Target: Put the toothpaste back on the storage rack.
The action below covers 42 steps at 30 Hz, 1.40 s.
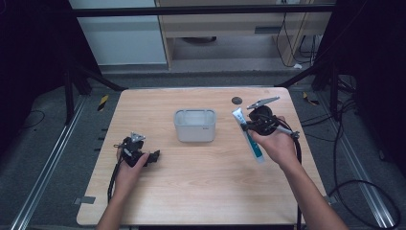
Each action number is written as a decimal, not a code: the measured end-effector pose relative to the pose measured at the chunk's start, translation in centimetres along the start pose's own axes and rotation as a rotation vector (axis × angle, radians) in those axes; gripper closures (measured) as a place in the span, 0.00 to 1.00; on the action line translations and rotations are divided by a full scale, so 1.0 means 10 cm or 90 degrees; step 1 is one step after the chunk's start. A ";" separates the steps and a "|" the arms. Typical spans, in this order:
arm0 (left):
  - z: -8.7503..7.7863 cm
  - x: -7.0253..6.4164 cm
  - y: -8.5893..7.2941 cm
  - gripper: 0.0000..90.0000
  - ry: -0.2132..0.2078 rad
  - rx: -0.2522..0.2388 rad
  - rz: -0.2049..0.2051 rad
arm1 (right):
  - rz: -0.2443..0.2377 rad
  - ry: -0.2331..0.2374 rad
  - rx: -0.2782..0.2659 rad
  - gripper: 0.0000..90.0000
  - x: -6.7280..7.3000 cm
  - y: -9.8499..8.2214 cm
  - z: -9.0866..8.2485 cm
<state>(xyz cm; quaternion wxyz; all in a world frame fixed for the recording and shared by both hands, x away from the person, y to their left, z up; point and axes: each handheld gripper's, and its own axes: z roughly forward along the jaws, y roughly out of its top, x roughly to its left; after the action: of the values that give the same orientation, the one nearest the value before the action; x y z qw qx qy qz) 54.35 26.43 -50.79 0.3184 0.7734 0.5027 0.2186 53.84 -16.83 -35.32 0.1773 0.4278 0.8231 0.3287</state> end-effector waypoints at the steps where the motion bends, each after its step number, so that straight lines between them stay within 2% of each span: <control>1: 0.00 0.00 0.00 0.00 0.000 0.000 0.000 | 0.000 0.000 -0.005 0.89 0.00 0.01 -0.01; 15: 0.00 0.00 0.00 0.00 0.000 0.000 0.000 | 0.003 0.002 -0.073 0.89 0.05 0.14 -0.08; 27: 0.00 0.00 0.00 0.00 0.000 0.000 0.000 | 0.009 -0.002 -0.110 0.89 0.08 0.22 -0.09; 42: 0.00 0.00 0.00 0.00 0.000 0.000 0.000 | 0.010 0.001 -0.139 0.89 0.14 0.30 -0.09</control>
<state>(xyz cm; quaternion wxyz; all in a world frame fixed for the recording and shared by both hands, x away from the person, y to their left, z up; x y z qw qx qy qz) 54.35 26.43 -50.78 0.3182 0.7735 0.5027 0.2185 54.33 -14.81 -32.62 0.2196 0.4122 0.7793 0.4178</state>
